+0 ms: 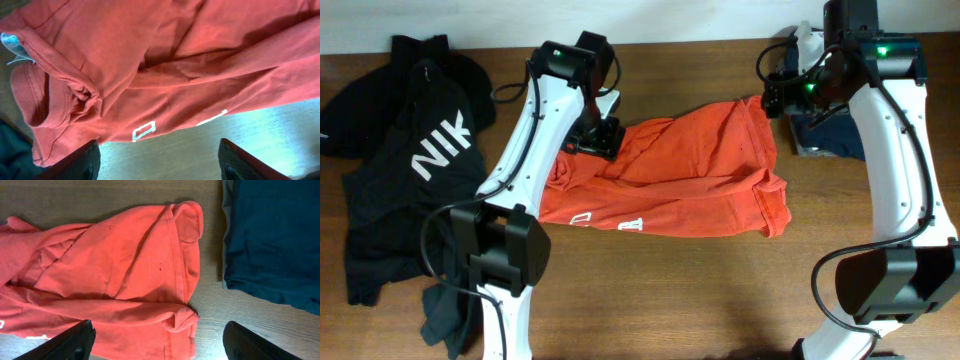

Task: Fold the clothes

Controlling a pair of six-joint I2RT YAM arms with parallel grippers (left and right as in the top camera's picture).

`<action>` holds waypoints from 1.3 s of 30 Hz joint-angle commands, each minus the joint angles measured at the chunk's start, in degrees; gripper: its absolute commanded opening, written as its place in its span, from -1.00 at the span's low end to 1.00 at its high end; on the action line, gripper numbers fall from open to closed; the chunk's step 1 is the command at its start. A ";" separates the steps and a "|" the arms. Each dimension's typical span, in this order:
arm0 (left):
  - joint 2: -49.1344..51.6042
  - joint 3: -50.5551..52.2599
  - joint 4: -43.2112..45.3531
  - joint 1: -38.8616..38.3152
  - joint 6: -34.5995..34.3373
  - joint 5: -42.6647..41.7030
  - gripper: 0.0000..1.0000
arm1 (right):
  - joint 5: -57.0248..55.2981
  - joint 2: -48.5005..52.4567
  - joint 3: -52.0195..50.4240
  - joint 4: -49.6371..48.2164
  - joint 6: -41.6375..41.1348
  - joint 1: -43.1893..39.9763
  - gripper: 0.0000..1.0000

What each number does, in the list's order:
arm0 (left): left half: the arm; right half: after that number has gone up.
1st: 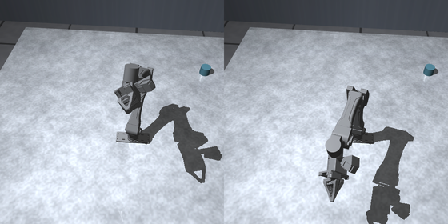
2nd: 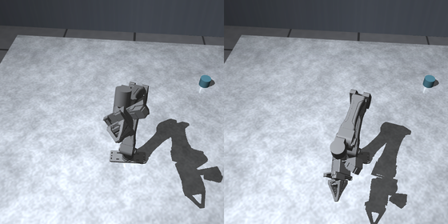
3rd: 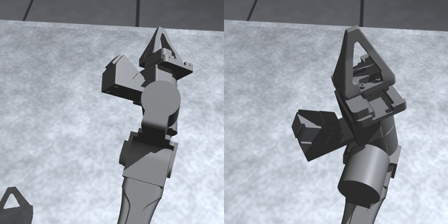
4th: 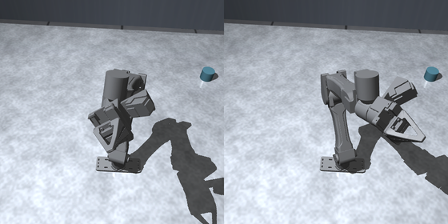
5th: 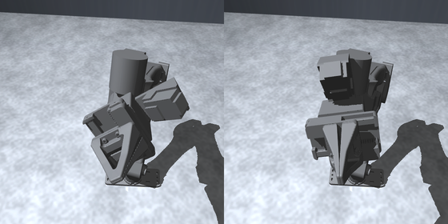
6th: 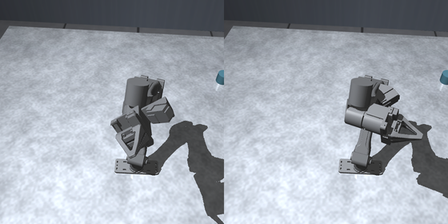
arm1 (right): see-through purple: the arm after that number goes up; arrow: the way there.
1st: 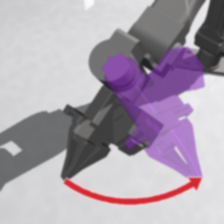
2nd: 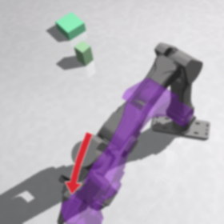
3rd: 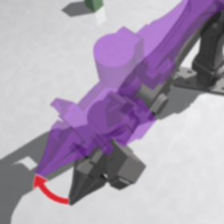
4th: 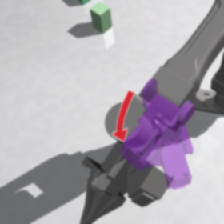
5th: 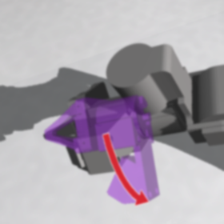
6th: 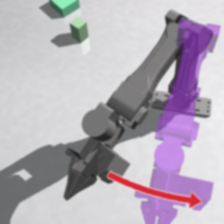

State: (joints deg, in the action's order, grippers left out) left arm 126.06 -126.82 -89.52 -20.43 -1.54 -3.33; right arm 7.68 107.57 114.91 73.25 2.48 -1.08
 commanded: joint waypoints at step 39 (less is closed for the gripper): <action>-3.87 0.52 11.21 4.74 -9.55 9.09 0.79 | 0.72 -0.15 0.39 0.46 0.33 -0.07 0.74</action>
State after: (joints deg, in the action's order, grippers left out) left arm 123.55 -126.78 -79.33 -21.61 -3.36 4.99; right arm 7.66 107.57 114.91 73.71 2.72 -1.08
